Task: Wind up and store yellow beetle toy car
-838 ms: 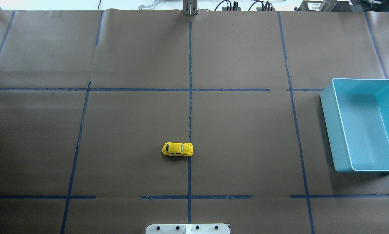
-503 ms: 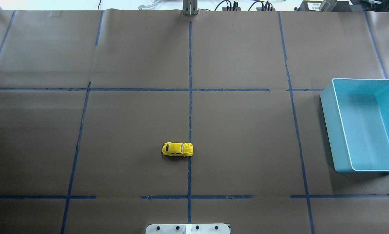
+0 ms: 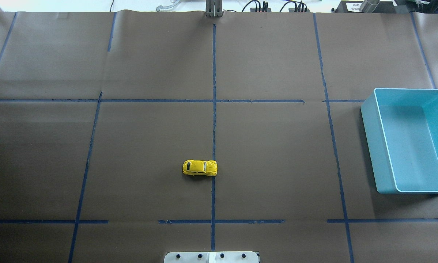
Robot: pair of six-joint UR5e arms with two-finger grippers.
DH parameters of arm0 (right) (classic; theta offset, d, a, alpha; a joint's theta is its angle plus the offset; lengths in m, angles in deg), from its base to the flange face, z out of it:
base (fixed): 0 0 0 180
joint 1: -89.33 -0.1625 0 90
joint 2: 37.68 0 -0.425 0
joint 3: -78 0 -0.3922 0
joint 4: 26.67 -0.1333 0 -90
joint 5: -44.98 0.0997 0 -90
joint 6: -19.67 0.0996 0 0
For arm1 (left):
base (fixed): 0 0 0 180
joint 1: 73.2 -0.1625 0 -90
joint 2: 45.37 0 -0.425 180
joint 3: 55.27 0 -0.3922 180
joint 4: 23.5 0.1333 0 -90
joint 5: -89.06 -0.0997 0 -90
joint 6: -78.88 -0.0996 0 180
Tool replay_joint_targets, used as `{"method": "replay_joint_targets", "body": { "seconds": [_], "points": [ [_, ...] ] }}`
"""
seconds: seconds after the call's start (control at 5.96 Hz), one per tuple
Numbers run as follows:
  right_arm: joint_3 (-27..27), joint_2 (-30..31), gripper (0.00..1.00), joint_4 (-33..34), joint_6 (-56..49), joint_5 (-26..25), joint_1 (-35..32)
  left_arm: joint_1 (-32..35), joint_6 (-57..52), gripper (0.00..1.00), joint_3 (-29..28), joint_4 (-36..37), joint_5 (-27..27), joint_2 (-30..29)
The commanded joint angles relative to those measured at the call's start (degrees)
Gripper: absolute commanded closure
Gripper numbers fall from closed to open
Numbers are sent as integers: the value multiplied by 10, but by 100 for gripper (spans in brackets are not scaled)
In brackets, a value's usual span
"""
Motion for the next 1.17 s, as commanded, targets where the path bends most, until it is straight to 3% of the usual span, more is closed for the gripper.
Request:
{"method": "replay_joint_targets", "body": {
  "seconds": [0.0, 0.34, 0.5, 1.01],
  "points": [
    [-36, 0, 0, 0, -4, -1, 0, 0, 0, 0, -1, 0, -1, 1],
    [-62, -2, 0, 5, -8, -23, -5, -1, 0, 0, 0, 0, -1, 0],
    [-50, 4, 0, 10, -1, -46, 14, -1, -2, 0, -1, 0, -1, 0],
    [52, -22, 0, -34, 3, -16, 63, -3, -1, 0, 0, -15, -1, -3]
  ]
}}
